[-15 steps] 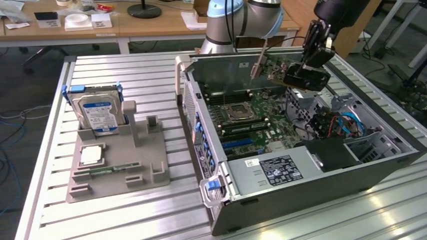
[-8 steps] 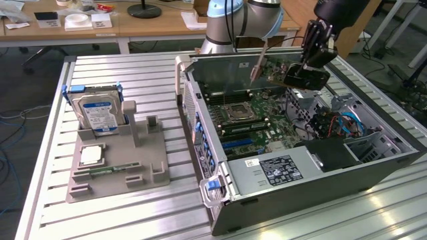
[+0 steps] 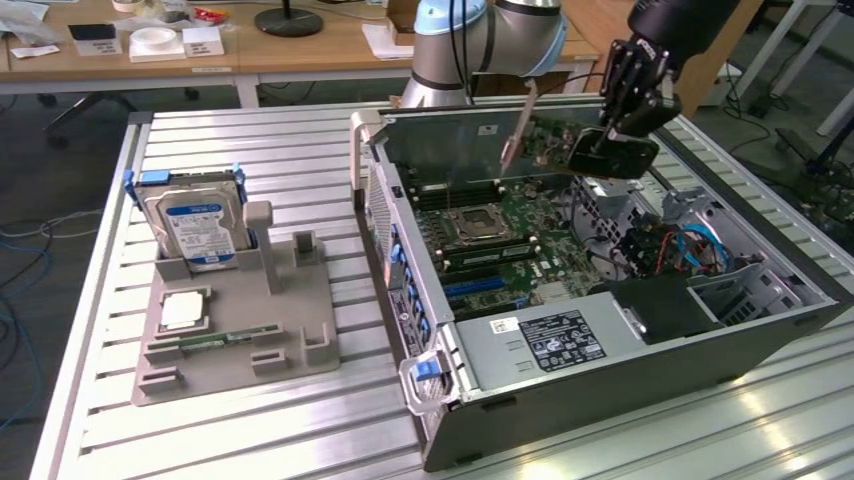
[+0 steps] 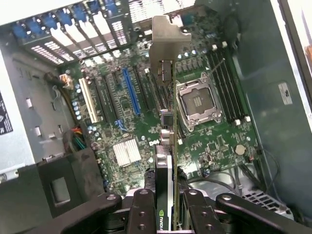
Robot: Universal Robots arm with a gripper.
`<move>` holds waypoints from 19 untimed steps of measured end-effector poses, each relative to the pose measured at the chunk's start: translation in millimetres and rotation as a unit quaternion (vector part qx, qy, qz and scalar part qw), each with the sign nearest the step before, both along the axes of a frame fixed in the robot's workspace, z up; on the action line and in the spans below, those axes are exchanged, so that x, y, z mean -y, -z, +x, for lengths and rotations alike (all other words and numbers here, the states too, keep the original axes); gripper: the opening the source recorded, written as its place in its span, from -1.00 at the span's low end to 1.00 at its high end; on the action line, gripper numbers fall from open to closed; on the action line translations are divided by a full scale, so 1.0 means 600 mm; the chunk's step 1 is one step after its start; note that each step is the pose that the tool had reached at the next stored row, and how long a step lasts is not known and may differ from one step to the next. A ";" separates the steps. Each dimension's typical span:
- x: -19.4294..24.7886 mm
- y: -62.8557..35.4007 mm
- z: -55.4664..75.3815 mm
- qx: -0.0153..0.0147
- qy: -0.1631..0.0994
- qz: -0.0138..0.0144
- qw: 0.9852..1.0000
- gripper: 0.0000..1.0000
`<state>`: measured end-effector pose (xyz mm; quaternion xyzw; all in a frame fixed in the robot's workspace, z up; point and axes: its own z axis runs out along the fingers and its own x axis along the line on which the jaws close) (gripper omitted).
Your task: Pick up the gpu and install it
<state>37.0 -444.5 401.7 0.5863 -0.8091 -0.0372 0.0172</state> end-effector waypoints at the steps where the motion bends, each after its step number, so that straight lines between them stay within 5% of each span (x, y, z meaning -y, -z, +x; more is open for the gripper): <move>1: 0.0000 0.000 0.000 0.000 -0.006 0.000 1.000 -0.47; 10: 0.0000 0.000 0.000 0.000 -0.058 0.000 0.998 -0.47; 19: 0.0000 0.000 0.000 0.000 -0.104 0.000 0.995 -0.47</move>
